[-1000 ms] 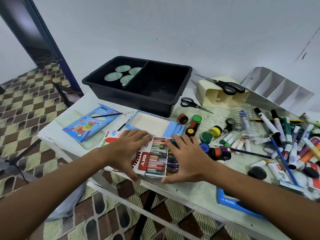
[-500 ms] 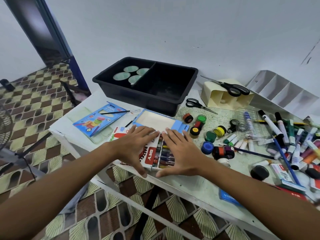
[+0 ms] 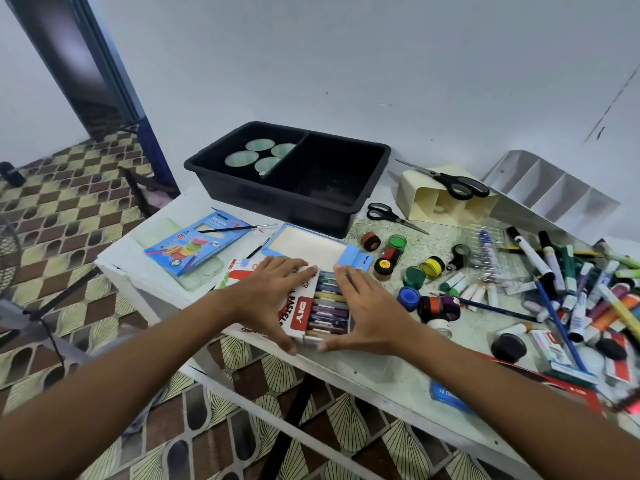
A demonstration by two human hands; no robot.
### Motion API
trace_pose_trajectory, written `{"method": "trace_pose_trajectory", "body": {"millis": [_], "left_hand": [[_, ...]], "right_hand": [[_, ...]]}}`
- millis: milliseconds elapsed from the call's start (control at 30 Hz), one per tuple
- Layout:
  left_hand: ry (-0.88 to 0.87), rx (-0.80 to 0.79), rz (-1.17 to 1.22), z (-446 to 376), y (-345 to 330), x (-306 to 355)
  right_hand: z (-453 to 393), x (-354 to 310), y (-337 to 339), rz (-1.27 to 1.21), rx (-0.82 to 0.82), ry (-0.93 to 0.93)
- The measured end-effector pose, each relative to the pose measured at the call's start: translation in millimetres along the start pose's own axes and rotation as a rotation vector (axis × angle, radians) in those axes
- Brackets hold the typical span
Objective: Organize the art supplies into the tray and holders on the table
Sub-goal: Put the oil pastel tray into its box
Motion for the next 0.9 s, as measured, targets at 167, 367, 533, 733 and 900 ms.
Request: {"method": "trace_pose_trajectory", "body": {"millis": [167, 367, 533, 733, 900], "left_hand": [[-0.005, 0.008, -0.013, -2, 3, 4], [0.001, -0.02, 0.021, -1, 2, 4], [0.005, -0.023, 0.025, 0, 3, 4], [0.012, 0.009, 0.012, 0, 6, 8], [0.021, 0.017, 0.037, 1, 6, 9]], "right_hand": [[-14, -11, -7, -0.117, -0.007, 0.013], [3, 29, 0, 0.02, -0.136, 0.04], [-3, 23, -5, 0.0, -0.115, 0.047], [-13, 10, -10, -0.035, -0.025, 0.015], [-24, 0, -12, -0.073, 0.015, -0.044]]}}
Point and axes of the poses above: each hand's wrist, its own z-axis away from the middle knuckle, its own y-axis out of the back of the hand, x = y × z, the point moved 6 cm from there along -z, towards the middle knuckle, and after that the axes turned 7 degrees about -z, right-handed, at the moved point
